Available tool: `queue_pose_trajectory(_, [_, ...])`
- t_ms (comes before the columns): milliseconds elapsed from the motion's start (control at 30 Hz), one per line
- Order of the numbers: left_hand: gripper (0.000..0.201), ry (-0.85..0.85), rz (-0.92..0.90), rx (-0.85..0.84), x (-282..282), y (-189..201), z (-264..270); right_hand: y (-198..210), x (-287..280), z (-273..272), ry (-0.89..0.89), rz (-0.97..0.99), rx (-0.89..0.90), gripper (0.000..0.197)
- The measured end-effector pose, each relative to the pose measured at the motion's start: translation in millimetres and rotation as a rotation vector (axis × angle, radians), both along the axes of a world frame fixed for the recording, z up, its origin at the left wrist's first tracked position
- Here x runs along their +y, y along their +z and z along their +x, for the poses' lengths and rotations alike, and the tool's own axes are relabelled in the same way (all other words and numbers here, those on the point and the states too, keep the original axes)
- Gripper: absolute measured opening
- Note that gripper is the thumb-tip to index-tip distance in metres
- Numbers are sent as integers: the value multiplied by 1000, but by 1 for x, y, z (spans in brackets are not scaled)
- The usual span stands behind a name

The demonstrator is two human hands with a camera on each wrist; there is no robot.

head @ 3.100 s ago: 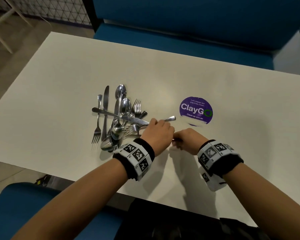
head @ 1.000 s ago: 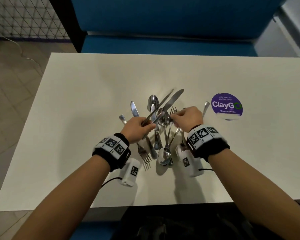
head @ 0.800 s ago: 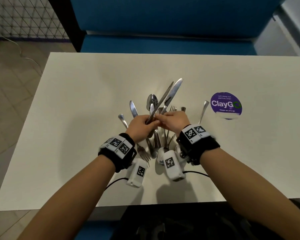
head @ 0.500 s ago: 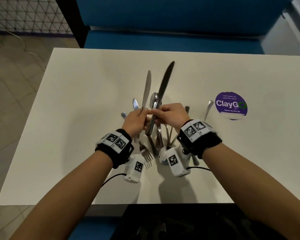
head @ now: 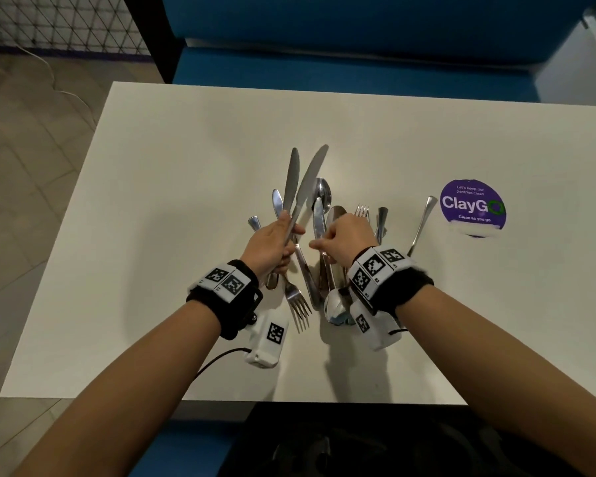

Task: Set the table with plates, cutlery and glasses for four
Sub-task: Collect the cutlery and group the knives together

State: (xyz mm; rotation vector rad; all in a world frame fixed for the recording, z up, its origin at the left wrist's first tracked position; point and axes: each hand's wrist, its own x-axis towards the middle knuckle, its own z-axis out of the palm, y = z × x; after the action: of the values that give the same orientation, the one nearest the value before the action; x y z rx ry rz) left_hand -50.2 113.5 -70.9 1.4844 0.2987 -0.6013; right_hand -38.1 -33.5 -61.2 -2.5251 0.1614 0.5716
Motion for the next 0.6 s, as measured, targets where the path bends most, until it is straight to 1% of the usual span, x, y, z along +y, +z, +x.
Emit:
queue_pose_trajectory(67, [37, -14, -20, -24, 4, -1, 0, -3, -2, -5, 47, -153, 82, 41])
queue_pose_trajectory(133, [29, -20, -45, -38, 5, -1, -2, -6, -2, -9, 51, -227, 120, 41])
queue_pose_trajectory(267, [23, -1, -62, -30, 5, 4, -4, -10, 0, -9, 28, -212, 159, 30])
queue_pose_trajectory(367, [19, 43, -72, 6, 7, 5, -6, -15, -1, -9, -11, -163, 181, 30])
queue_pose_trajectory(467, [19, 54, -74, 40, 12, 3, -8, -18, -6, -9, -77, -65, 198, 28])
queue_pose_trajectory(533, [19, 47, -32, 46, 15, 3, -9, -16, -11, -9, -129, 45, 136, 25])
queue_pose_trajectory(600, [20, 26, 21, 23, 16, 3, -10, -11, -12, -6, -215, 208, 31, 21])
